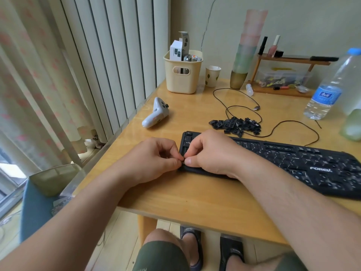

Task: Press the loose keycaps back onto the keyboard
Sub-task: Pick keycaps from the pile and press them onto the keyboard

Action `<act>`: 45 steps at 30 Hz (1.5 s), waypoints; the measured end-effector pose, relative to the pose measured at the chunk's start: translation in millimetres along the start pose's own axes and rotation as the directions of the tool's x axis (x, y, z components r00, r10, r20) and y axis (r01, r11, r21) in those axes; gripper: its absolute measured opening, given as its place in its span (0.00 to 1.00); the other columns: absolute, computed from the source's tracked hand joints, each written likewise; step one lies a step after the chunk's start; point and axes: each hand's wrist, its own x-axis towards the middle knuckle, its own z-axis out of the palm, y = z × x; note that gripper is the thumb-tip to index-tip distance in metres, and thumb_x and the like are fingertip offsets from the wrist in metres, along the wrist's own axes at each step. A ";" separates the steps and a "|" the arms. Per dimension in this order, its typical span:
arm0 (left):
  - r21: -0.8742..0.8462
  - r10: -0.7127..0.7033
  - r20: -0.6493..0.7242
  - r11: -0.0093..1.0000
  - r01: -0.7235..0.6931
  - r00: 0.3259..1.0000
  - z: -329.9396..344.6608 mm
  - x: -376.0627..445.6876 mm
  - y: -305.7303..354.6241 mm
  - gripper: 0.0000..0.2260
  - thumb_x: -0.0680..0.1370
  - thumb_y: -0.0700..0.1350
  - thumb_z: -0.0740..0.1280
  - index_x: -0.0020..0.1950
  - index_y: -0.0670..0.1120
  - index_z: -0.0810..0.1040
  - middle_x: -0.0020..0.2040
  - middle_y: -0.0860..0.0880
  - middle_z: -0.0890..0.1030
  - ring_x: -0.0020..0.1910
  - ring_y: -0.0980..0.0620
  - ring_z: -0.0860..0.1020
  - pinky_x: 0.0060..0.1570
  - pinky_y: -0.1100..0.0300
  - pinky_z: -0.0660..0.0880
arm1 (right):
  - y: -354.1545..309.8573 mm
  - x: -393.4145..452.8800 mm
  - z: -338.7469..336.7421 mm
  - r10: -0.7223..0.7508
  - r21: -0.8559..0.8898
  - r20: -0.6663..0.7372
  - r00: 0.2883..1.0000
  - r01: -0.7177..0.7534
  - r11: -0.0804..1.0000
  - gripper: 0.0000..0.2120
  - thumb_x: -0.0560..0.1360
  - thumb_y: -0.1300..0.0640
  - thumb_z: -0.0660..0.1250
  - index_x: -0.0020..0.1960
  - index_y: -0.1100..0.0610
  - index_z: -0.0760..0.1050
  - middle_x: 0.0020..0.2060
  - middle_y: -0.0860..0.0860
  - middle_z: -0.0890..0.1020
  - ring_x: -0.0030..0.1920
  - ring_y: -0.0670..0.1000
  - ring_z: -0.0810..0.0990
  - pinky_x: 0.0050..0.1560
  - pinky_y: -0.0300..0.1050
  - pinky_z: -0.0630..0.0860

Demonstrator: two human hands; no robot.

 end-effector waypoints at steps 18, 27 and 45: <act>-0.095 -0.037 0.012 0.995 0.038 0.999 -2.5 4.2 1.2 0.13 0.75 0.38 0.77 0.54 0.45 0.76 0.44 0.45 0.85 0.42 0.46 0.83 0.54 0.42 0.80 | -35.9 13.8 -12.1 -0.006 -0.406 0.160 0.987 0.072 0.911 0.04 0.71 0.55 0.75 0.45 0.54 0.84 0.42 0.51 0.85 0.46 0.55 0.84 0.51 0.53 0.84; -0.104 0.006 0.053 0.995 0.000 0.999 -5.0 1.8 -3.5 0.13 0.76 0.35 0.74 0.56 0.47 0.77 0.43 0.48 0.85 0.44 0.47 0.81 0.56 0.42 0.79 | -13.8 0.4 -11.1 -0.162 -0.342 0.108 0.981 0.190 0.920 0.07 0.71 0.43 0.78 0.43 0.45 0.85 0.40 0.40 0.82 0.46 0.43 0.80 0.50 0.46 0.81; -0.062 0.080 0.069 0.995 -0.076 0.994 -4.5 4.6 -12.4 0.11 0.77 0.40 0.76 0.56 0.51 0.79 0.43 0.51 0.83 0.44 0.52 0.79 0.53 0.51 0.78 | -22.5 0.0 -4.9 -0.207 -0.426 0.101 0.973 0.230 0.875 0.08 0.75 0.45 0.75 0.42 0.49 0.81 0.42 0.46 0.80 0.45 0.49 0.79 0.38 0.43 0.74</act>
